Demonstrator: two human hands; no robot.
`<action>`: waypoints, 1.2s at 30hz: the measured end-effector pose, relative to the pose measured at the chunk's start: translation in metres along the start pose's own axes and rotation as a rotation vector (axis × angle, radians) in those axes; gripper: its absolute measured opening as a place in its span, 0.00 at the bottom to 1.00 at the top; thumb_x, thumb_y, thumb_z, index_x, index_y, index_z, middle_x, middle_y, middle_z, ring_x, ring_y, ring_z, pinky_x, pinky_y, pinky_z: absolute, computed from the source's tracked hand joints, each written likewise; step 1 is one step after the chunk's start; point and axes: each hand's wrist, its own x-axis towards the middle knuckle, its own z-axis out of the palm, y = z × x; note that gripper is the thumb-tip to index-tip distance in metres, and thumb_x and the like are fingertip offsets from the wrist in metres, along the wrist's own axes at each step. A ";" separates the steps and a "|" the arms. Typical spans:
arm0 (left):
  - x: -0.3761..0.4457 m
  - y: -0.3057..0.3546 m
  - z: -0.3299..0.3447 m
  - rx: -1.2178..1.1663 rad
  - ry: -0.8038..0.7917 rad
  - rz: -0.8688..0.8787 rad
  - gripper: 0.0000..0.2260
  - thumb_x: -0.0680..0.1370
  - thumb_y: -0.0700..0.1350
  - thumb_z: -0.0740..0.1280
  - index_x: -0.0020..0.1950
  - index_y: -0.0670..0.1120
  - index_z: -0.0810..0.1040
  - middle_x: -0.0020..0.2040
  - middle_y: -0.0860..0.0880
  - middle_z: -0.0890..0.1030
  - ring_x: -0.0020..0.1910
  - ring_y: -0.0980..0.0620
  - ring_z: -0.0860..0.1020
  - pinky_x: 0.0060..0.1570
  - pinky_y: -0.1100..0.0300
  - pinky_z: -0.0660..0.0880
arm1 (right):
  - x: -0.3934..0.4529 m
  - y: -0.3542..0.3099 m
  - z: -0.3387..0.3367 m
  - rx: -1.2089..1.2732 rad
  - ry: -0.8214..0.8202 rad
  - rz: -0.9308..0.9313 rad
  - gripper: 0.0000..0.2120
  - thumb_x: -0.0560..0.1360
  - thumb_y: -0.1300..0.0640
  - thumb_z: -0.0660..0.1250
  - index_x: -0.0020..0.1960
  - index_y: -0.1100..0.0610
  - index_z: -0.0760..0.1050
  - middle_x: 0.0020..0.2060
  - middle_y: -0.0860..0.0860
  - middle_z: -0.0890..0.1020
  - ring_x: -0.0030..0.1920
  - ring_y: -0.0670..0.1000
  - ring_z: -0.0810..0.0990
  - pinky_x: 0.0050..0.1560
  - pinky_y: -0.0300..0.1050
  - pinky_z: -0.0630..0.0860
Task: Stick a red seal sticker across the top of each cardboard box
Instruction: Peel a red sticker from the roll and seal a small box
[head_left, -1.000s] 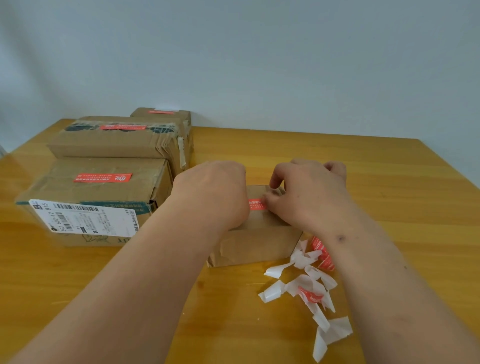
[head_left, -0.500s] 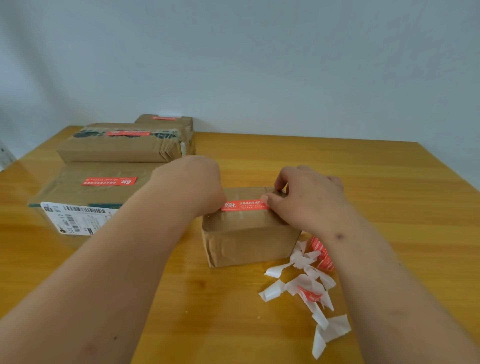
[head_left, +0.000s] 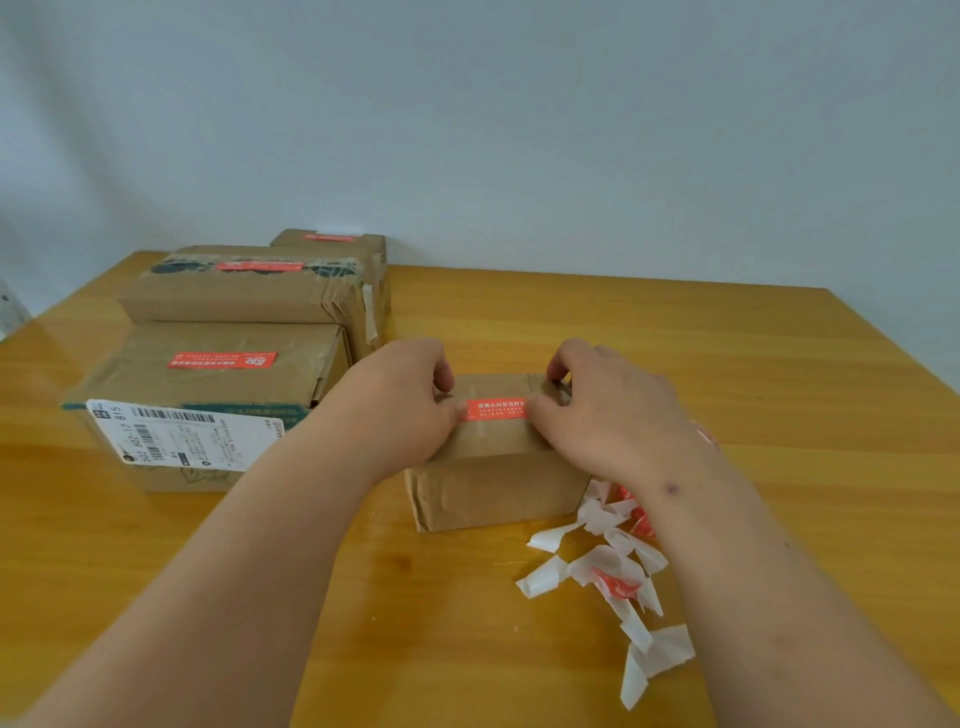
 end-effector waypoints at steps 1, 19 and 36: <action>-0.002 -0.002 0.002 -0.037 0.029 0.011 0.04 0.78 0.44 0.67 0.50 0.51 0.74 0.44 0.53 0.75 0.42 0.56 0.74 0.36 0.63 0.69 | 0.000 0.000 0.000 0.010 -0.008 0.006 0.09 0.77 0.46 0.57 0.55 0.47 0.69 0.46 0.46 0.73 0.45 0.49 0.72 0.56 0.50 0.67; -0.013 -0.009 0.020 -0.232 0.194 -0.055 0.11 0.75 0.49 0.70 0.53 0.52 0.71 0.49 0.53 0.73 0.43 0.55 0.73 0.36 0.62 0.69 | -0.010 -0.004 -0.002 0.114 -0.055 0.125 0.19 0.71 0.38 0.64 0.57 0.45 0.67 0.49 0.44 0.72 0.47 0.48 0.75 0.52 0.52 0.76; -0.006 -0.008 0.024 -0.301 0.250 -0.163 0.17 0.80 0.44 0.62 0.69 0.51 0.67 0.64 0.49 0.70 0.41 0.59 0.71 0.37 0.63 0.69 | -0.001 0.001 0.008 0.069 0.066 0.190 0.12 0.79 0.49 0.54 0.57 0.51 0.71 0.47 0.48 0.78 0.48 0.53 0.78 0.52 0.55 0.76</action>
